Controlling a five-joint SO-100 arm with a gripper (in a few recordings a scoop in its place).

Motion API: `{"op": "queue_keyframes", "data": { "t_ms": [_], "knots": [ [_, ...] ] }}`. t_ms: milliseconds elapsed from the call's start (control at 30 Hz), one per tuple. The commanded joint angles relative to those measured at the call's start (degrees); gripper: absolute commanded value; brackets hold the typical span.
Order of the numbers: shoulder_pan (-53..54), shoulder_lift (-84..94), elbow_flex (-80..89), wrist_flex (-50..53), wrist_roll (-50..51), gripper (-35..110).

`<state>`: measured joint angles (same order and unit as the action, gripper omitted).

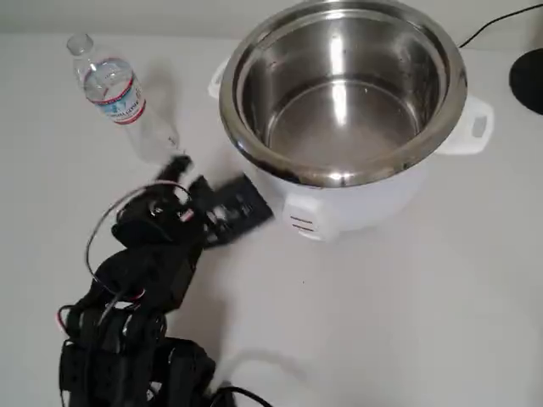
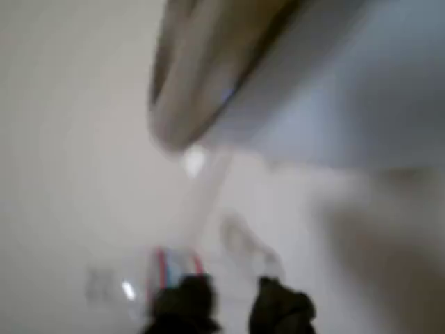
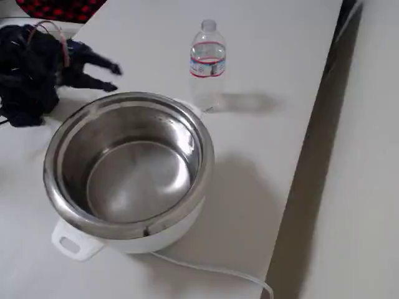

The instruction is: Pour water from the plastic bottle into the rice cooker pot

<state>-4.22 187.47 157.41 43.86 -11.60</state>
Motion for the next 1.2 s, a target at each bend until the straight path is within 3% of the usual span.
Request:
{"op": "queue_keyframes", "data": {
  "t_ms": [0, 300, 567, 1167],
  "knots": [
    [6.4, 1.1, -8.5, 14.6, 8.5, 0],
    [12.2, 1.0, -1.6, 27.2, 7.5, 0],
    [10.6, 1.0, 13.7, 24.4, 5.0, 0],
    [11.3, 1.0, 14.2, 23.7, 5.4, 0]
  ]
}}
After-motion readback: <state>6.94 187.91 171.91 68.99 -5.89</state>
